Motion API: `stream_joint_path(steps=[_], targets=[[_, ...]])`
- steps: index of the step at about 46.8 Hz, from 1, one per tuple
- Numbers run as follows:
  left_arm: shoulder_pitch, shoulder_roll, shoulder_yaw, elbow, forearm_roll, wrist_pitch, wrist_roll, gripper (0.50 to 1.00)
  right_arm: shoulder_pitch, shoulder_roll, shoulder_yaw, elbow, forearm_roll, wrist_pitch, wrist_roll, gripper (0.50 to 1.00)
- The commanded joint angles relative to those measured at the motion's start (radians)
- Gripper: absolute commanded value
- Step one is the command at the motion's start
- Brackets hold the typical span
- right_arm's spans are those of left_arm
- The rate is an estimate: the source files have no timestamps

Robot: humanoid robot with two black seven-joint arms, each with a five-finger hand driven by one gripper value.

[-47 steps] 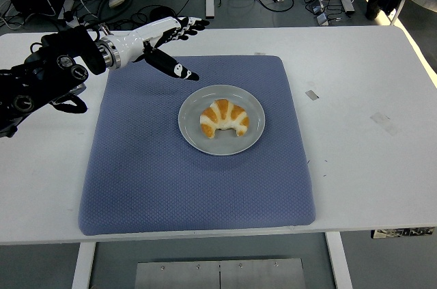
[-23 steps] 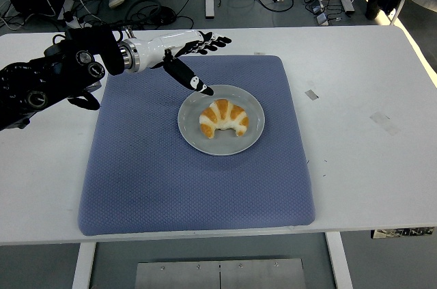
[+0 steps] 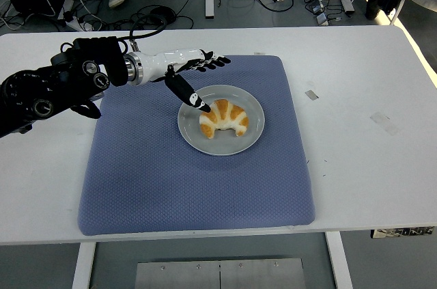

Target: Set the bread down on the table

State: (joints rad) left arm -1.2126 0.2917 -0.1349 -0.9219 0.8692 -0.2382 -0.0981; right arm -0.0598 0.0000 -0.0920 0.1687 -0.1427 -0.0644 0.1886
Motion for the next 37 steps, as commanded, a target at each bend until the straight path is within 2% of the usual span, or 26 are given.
stream_joint_path(steps=[1,8,18,37], targets=[[-0.002,-0.003,0.0,-0.002,0.001,0.0,0.0,0.981,0.0,0.0,0.0,0.0,0.0,0.0,0.0,1.0],[0.001,-0.005,0.003,-0.021,0.001,0.0,0.001,0.981,0.0,0.0,0.0,0.0,0.0,0.0,0.0,1.0],[0.001,-0.003,0.035,-0.049,0.001,0.005,0.032,0.981,0.0,0.0,0.0,0.0,0.0,0.0,0.0,1.0],[0.007,-0.006,0.057,-0.055,0.007,0.01,0.032,0.981,0.0,0.0,0.0,0.0,0.0,0.0,0.0,1.0]])
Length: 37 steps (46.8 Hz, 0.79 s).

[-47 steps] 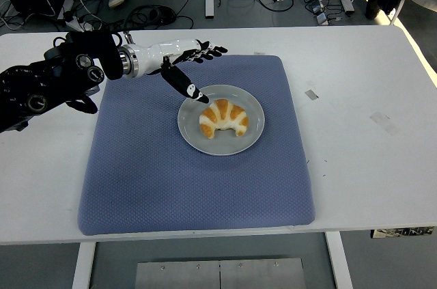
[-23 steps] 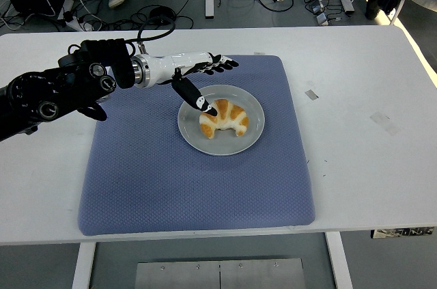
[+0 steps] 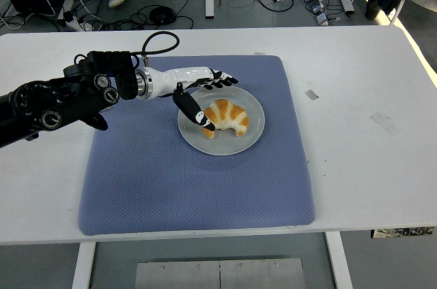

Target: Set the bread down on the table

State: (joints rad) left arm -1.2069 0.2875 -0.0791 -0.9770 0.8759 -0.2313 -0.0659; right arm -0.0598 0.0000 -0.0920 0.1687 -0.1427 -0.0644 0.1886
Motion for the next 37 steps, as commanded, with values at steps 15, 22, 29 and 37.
stream_joint_path(steps=[15,22,29,37], targets=[[0.006,-0.004,0.012,0.001,0.009,0.017,0.0,0.98,0.0,0.0,0.0,0.0,0.0,0.0,0.0,1.0],[0.006,-0.019,0.028,0.012,0.023,0.044,0.0,0.978,0.0,0.0,0.0,0.0,0.0,0.0,0.0,1.0],[0.01,-0.031,0.036,0.018,0.021,0.056,0.0,0.978,0.0,0.0,0.0,0.0,0.0,0.0,0.0,1.0],[0.01,-0.031,0.035,0.02,0.021,0.063,-0.002,0.975,0.0,0.0,0.0,0.0,0.0,0.0,0.0,1.0]])
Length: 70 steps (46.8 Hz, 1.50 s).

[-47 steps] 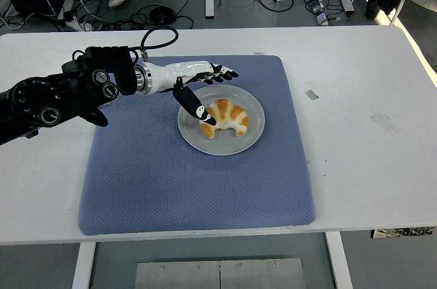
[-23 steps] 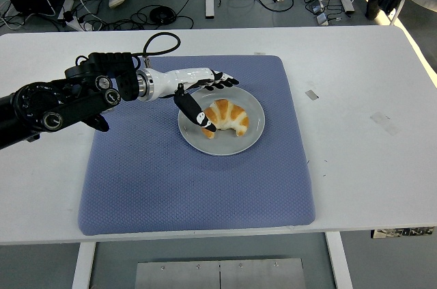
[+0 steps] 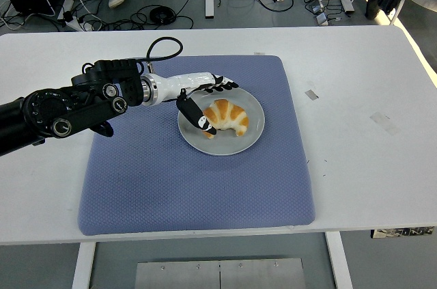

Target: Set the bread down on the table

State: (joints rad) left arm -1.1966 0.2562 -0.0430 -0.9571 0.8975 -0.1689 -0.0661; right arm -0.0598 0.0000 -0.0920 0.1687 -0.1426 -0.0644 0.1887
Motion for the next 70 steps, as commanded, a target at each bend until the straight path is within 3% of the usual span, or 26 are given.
stream_joint_path(steps=[1,6,12,20,49,58,70], targets=[[0.0,0.0,0.0,0.0,0.0,0.0,-0.001,0.975,0.0,0.0,0.0,0.0,0.0,0.0,0.0,1.0],[0.0,0.0,0.0,0.0,0.0,0.005,-0.001,0.954,0.0,0.0,0.0,0.0,0.0,0.0,0.0,1.0],[0.0,-0.009,0.0,0.0,0.001,0.006,-0.001,0.892,0.0,0.0,0.0,0.0,0.0,0.0,0.0,1.0],[0.002,-0.021,0.002,0.001,0.003,0.006,-0.001,0.866,0.0,0.0,0.0,0.0,0.0,0.0,0.0,1.0],[-0.008,-0.017,0.025,0.006,0.055,0.023,-0.001,0.86,0.0,0.0,0.0,0.0,0.0,0.0,0.0,1.0],[-0.011,-0.015,0.029,0.006,0.078,0.028,-0.001,0.78,0.0,0.0,0.0,0.0,0.0,0.0,0.0,1.0],[-0.009,-0.017,0.031,0.006,0.08,0.028,-0.003,0.716,0.0,0.0,0.0,0.0,0.0,0.0,0.0,1.0]])
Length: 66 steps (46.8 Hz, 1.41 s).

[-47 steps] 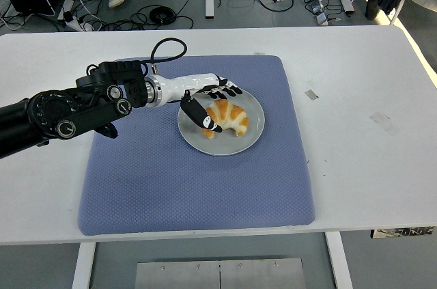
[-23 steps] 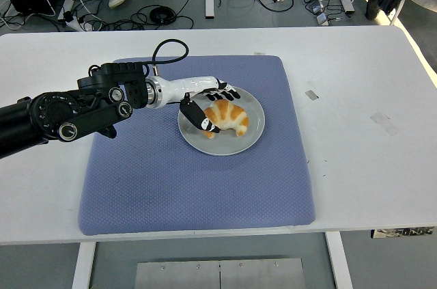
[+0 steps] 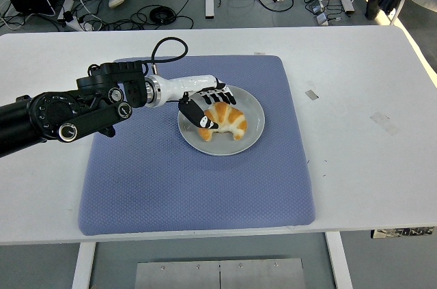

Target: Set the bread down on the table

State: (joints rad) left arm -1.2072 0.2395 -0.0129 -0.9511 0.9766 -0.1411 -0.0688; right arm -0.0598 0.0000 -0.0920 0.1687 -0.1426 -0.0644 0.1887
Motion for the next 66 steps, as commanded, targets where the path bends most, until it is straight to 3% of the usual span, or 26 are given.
stream_joint_path(steps=[1,20,29,45,58,66], targets=[[0.0,0.0,0.001,0.0,0.001,0.0,-0.002,0.714,0.0,0.0,0.0,0.0,0.0,0.0,0.0,1.0],[-0.002,0.003,0.005,-0.001,0.045,0.014,-0.006,0.711,0.0,0.0,0.0,0.0,0.0,0.0,0.0,1.0],[-0.011,0.006,0.005,-0.001,0.045,0.015,-0.006,0.66,0.0,0.0,0.0,0.0,0.0,0.0,0.0,1.0],[-0.029,0.032,-0.007,-0.001,0.016,0.014,-0.006,0.658,0.0,0.0,0.0,0.0,0.0,0.0,0.0,1.0],[-0.058,0.112,-0.006,-0.017,-0.019,0.008,-0.008,0.658,0.0,0.0,0.0,0.0,0.0,0.0,0.0,1.0],[-0.071,0.217,-0.006,-0.052,-0.021,0.002,-0.008,0.66,0.0,0.0,0.0,0.0,0.0,0.0,0.0,1.0]])
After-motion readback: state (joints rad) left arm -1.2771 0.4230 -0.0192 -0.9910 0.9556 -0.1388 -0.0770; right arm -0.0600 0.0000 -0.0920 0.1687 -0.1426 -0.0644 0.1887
